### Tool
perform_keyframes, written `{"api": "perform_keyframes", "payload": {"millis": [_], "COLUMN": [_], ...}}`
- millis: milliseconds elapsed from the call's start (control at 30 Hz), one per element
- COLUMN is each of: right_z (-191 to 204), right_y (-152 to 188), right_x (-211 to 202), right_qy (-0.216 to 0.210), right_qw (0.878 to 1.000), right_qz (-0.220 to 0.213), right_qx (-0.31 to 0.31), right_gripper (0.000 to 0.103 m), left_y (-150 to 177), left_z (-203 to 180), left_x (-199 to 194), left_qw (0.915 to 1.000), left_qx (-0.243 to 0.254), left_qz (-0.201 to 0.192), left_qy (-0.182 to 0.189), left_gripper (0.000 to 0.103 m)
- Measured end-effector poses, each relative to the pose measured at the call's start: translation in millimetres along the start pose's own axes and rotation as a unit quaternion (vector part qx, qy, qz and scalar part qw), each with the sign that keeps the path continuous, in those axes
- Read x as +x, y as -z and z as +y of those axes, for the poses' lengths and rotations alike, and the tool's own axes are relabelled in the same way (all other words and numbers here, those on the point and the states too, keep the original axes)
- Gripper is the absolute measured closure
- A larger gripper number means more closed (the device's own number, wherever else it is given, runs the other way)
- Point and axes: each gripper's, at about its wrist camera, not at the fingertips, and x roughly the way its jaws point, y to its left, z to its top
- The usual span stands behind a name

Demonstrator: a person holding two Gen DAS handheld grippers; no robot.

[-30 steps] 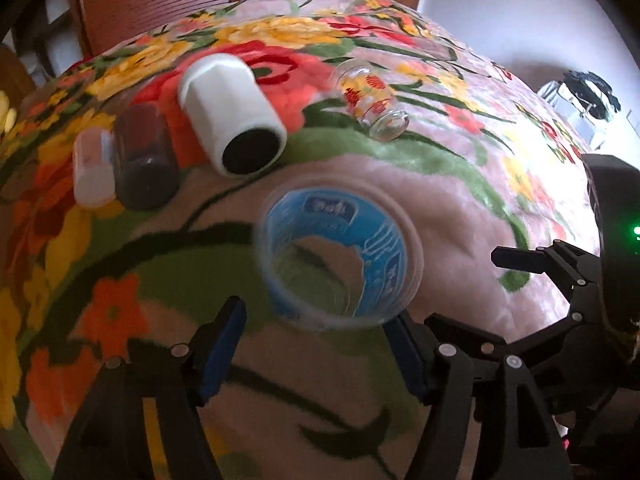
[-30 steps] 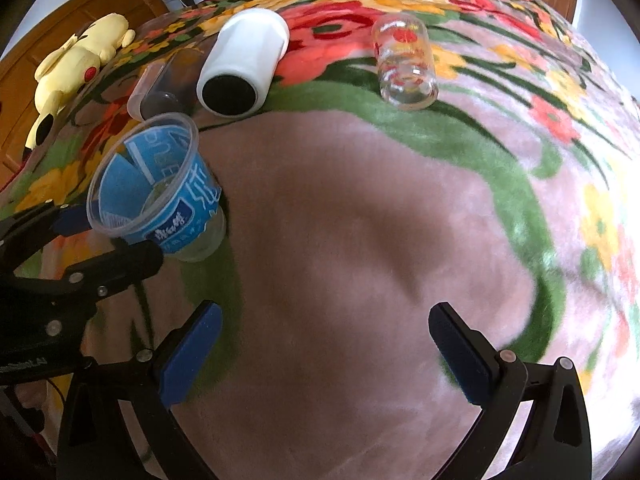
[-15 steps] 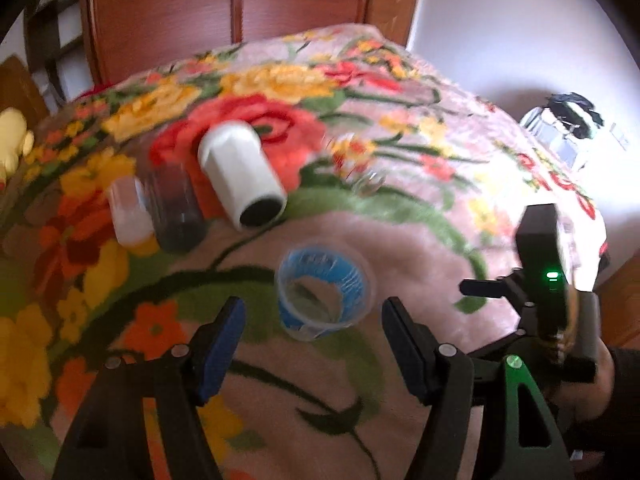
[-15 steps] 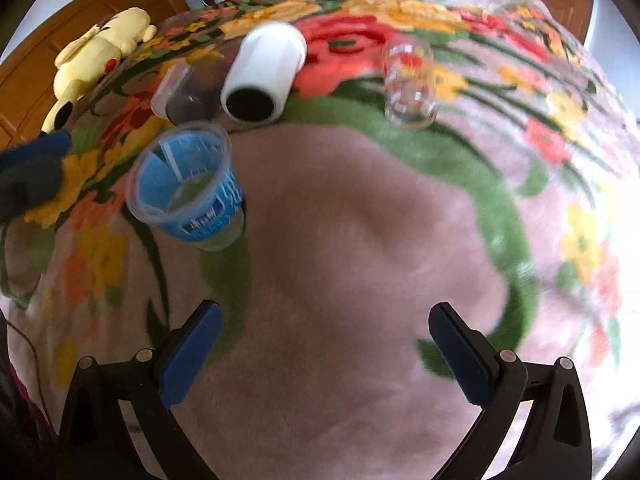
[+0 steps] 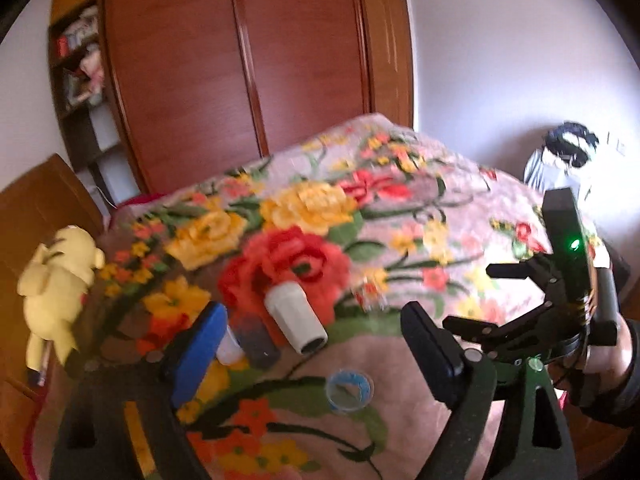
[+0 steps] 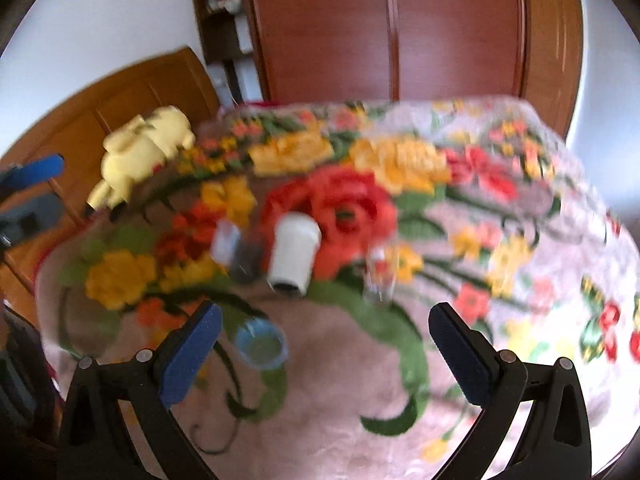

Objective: Flip cup upright

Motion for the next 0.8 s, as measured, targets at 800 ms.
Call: {"api": "perform_keyframes", "payload": {"millis": [800], "right_z": [70], "right_y": [44], "right_x": [-139], "right_qy": [0.035], "right_qw": [0.995], "right_qz": [-0.087], "right_qx": [0.043], "right_gripper": [0.000], "left_y": [83], "left_z": [-36], "left_x": [-178], "left_qw": [0.9882], "left_qx": [-0.099], "left_qz": [-0.076], "left_qy": [-0.088], "left_gripper": [0.000]}}
